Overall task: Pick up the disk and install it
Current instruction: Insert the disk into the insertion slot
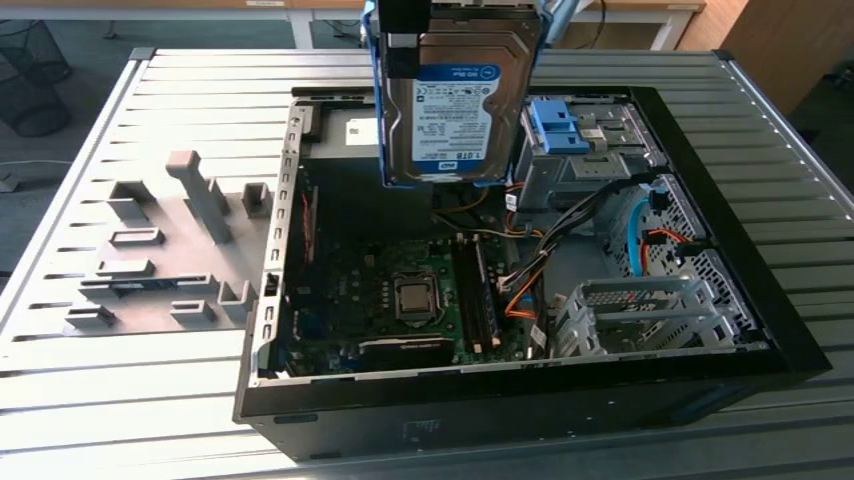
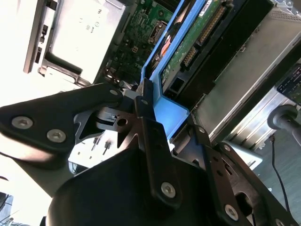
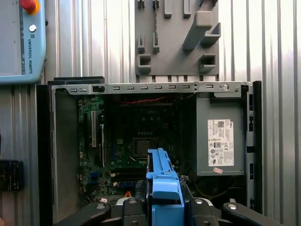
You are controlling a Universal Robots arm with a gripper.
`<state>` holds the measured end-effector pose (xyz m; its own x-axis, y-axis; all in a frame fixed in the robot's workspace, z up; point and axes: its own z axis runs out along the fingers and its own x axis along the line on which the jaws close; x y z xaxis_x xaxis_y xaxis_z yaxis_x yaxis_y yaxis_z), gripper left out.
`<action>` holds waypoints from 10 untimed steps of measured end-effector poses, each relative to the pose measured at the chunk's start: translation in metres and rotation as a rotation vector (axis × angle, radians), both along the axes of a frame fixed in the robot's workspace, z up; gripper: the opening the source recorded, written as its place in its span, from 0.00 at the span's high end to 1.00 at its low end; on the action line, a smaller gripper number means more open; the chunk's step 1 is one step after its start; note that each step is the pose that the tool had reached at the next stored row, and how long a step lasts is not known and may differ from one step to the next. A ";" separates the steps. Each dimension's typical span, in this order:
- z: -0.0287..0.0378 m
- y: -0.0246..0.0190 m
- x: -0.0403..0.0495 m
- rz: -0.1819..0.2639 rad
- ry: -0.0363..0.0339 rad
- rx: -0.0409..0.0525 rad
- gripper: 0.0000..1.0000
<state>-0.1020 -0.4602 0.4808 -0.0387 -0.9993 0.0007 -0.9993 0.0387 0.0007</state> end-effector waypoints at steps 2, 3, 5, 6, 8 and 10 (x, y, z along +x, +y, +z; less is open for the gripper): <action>-0.0001 -0.0029 0.0000 0.000 0.0000 -0.0023 0.63; -0.0001 -0.0044 0.0000 0.000 0.0000 -0.0037 0.63; -0.0001 -0.0070 0.0000 0.000 0.0000 -0.0065 0.63; -0.0002 -0.0088 0.0000 0.000 0.0000 -0.0087 0.63; -0.0007 -0.0132 0.0000 0.000 -0.0001 -0.0120 0.63; -0.0010 -0.0169 0.0000 0.000 0.0000 -0.0153 0.63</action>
<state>-0.1020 -0.4771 0.4798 -0.0386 -0.9991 0.0160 -0.9993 0.0386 0.0001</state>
